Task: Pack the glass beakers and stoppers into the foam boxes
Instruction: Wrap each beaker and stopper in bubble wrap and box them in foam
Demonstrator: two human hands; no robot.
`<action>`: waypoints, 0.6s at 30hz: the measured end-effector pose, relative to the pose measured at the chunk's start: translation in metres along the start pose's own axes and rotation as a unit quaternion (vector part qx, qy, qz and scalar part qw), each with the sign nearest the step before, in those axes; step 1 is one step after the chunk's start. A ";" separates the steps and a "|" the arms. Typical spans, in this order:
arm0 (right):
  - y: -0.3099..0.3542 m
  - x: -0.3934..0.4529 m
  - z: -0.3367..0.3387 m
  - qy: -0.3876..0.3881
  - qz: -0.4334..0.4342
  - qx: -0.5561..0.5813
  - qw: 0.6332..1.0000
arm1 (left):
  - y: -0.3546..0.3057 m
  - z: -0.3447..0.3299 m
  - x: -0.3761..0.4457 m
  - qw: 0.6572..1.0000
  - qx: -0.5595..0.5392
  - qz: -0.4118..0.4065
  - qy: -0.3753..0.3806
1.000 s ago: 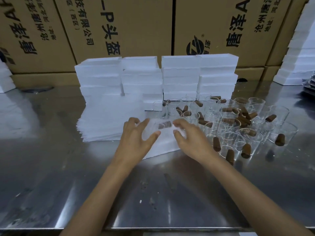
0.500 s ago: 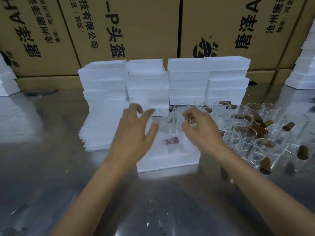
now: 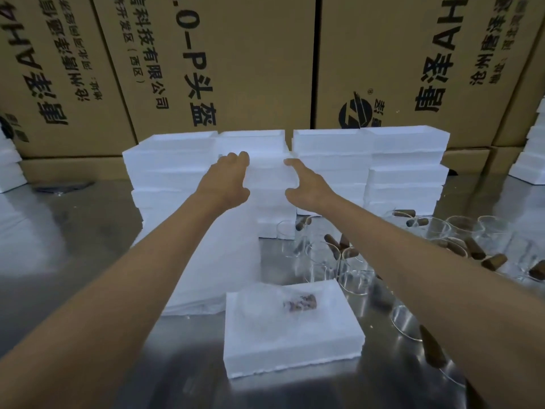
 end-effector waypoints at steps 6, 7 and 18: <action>-0.004 -0.001 0.002 -0.065 0.005 0.136 0.989 | 0.001 -0.001 -0.003 0.998 0.007 -0.024 -0.054; -0.003 -0.002 0.003 -0.071 0.002 0.154 0.986 | 0.000 -0.001 -0.005 0.998 -0.012 -0.021 -0.063; 0.023 -0.063 0.060 -0.164 -0.033 0.262 0.950 | -0.019 0.056 -0.059 0.856 -0.438 0.063 -0.266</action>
Point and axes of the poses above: each hand's wrist, its own x-axis towards the middle knuckle, its own z-axis out of the back of the hand, y = z × x, the point moved 4 cm from there along x, towards the middle knuckle, and after that the axes turned 2 degrees about z, right-handed, at the moved point
